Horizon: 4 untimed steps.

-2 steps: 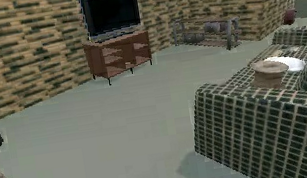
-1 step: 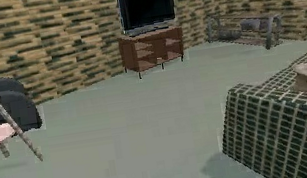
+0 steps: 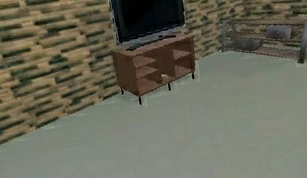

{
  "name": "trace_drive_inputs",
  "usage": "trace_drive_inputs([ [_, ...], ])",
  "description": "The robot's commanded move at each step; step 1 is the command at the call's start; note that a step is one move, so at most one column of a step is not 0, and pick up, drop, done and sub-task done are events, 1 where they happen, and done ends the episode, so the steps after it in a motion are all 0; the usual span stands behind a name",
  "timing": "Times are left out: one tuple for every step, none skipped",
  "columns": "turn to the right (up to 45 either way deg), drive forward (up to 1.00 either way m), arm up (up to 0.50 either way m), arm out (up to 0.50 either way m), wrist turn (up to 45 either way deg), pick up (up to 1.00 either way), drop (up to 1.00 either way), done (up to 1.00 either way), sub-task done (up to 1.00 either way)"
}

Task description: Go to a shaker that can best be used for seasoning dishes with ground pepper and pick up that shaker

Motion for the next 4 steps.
trace_drive_inputs([
  [0.0,0.35,0.0,0.0,0.0,0.0,0.0,0.0,0.0],
  [9.0,0.0,0.0,0.0,0.0,0.0,0.0,0.0,0.0],
  [0.0,0.45,0.0,0.0,0.0,0.0,0.0,0.0,0.0],
  [45.0,0.0,0.0,0.0,0.0,0.0,0.0,0.0,0.0],
])
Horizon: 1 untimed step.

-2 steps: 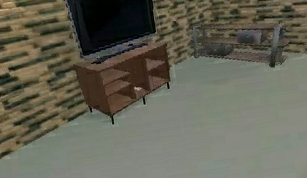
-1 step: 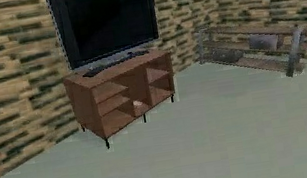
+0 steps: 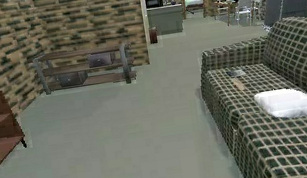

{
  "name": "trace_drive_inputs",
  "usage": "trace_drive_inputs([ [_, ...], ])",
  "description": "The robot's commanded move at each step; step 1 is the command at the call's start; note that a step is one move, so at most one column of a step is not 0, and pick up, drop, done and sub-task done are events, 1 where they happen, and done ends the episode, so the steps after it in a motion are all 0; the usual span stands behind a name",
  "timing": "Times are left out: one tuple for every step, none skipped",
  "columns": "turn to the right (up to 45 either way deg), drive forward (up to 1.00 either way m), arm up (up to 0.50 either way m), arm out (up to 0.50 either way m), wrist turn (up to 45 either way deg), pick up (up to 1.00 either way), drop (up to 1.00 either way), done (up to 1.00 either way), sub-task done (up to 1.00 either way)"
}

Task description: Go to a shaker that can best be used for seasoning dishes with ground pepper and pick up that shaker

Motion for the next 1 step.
trace_drive_inputs([
  [0.0,1.0,0.0,0.0,0.0,0.0,0.0,0.0,0.0],
])
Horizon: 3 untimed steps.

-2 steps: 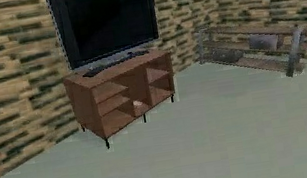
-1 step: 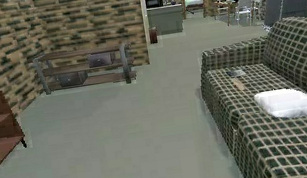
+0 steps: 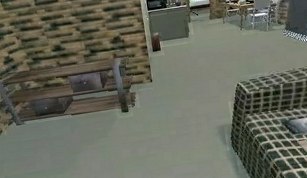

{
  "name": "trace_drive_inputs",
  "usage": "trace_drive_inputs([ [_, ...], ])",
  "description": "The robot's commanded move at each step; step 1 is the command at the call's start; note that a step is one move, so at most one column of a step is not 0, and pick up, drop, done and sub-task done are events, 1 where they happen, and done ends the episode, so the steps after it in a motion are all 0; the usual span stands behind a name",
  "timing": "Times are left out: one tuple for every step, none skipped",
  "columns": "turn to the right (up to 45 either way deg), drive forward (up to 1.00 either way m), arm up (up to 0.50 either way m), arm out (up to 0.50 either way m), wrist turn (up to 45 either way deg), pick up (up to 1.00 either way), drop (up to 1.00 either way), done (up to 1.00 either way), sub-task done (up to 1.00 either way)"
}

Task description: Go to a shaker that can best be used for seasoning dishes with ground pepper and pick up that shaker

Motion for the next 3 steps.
trace_drive_inputs([
  [0.0,1.0,0.0,0.0,0.0,0.0,0.0,0.0,0.0],
  [3.0,0.0,0.0,0.0,0.0,0.0,0.0,0.0,0.0],
  [0.0,0.95,0.0,0.0,0.0,0.0,0.0,0.0,0.0],
])
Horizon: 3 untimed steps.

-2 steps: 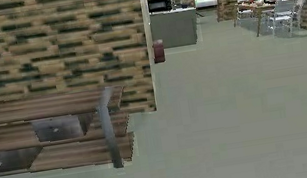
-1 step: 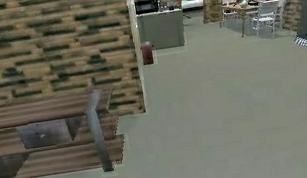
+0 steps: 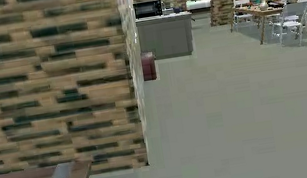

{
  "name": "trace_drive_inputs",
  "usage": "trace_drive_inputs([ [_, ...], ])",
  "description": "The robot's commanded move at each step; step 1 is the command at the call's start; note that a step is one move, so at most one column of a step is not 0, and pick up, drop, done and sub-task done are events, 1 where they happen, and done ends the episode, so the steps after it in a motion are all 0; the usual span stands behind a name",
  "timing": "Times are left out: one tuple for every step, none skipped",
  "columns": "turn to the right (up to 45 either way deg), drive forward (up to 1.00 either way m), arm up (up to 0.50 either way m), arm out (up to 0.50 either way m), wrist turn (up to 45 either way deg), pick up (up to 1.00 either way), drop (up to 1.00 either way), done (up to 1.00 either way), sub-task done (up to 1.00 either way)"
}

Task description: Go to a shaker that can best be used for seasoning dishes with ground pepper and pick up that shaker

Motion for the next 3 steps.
trace_drive_inputs([
  [0.0,0.3,0.0,0.0,0.0,0.0,0.0,0.0,0.0],
  [24.0,0.0,0.0,0.0,0.0,0.0,0.0,0.0,0.0],
  [0.0,1.0,0.0,0.0,0.0,0.0,0.0,0.0,0.0],
])
